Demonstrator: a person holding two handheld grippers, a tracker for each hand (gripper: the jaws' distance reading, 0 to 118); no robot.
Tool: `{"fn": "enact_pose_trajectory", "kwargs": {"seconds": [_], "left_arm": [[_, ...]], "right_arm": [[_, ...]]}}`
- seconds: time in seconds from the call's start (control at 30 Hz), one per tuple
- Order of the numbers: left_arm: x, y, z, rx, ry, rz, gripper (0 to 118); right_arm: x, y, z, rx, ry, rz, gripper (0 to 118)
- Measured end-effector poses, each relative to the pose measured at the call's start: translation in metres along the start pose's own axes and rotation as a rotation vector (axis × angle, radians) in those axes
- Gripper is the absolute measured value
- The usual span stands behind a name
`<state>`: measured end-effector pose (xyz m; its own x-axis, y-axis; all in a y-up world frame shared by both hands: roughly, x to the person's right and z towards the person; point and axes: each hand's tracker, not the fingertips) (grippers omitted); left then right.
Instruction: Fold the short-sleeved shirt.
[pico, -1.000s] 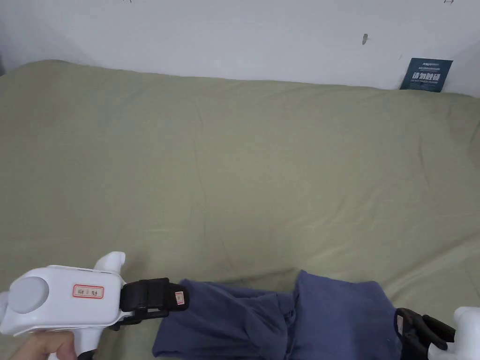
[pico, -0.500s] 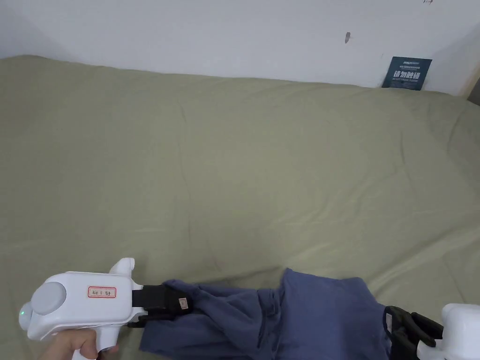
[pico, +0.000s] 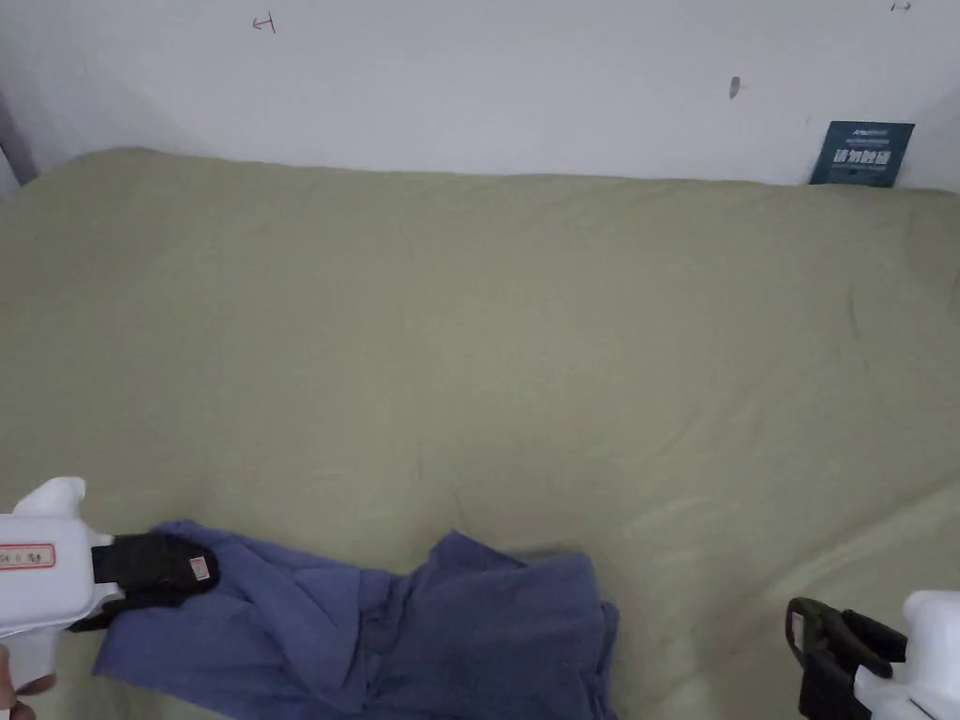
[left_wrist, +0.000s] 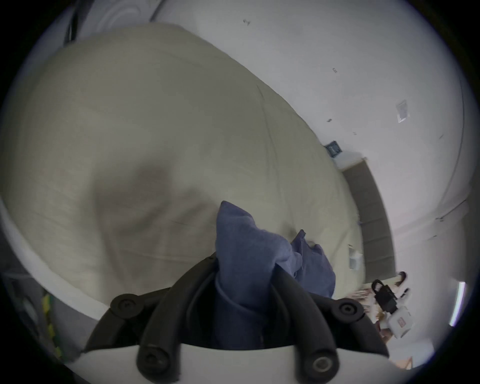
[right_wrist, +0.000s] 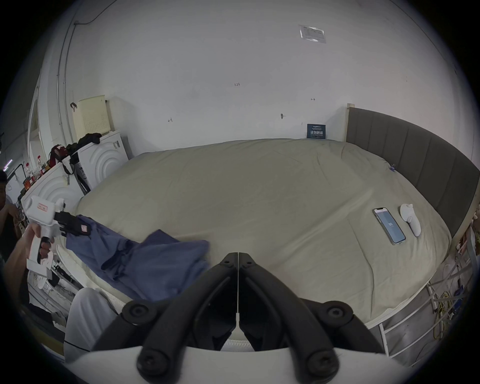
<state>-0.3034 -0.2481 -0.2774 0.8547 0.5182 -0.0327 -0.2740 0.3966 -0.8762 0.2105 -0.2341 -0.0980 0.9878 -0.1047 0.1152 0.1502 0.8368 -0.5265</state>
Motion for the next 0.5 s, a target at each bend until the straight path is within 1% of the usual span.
{"fn": "enact_pose_trajectory", "kwargs": {"seconds": [0.07,0.2,0.23,0.33,0.4,0.5], "left_arm": [[0.02,-0.002,0.011,-0.007,0.035,-0.067,17],[0.09,-0.012,0.012,-0.044,0.091,-0.252,17],[0.107,-0.016,0.011,-0.056,0.101,-0.278,17],[0.161,-0.03,-0.003,-0.081,0.153,-0.42,17],[0.186,-0.04,-0.019,-0.115,0.188,-0.507,17],[0.227,-0.066,-0.046,-0.152,0.227,-0.577,17]], "right_arm": [[-0.001,0.0,0.0,-0.001,0.007,-0.002,3],[-0.002,-0.004,0.001,0.0,0.014,-0.01,3],[-0.002,-0.005,0.001,-0.001,0.014,-0.012,3],[0.001,-0.007,0.005,-0.003,0.013,-0.02,3],[0.005,-0.008,0.006,-0.003,0.005,-0.028,3],[0.012,-0.011,0.007,-0.006,-0.008,-0.053,3]]}}
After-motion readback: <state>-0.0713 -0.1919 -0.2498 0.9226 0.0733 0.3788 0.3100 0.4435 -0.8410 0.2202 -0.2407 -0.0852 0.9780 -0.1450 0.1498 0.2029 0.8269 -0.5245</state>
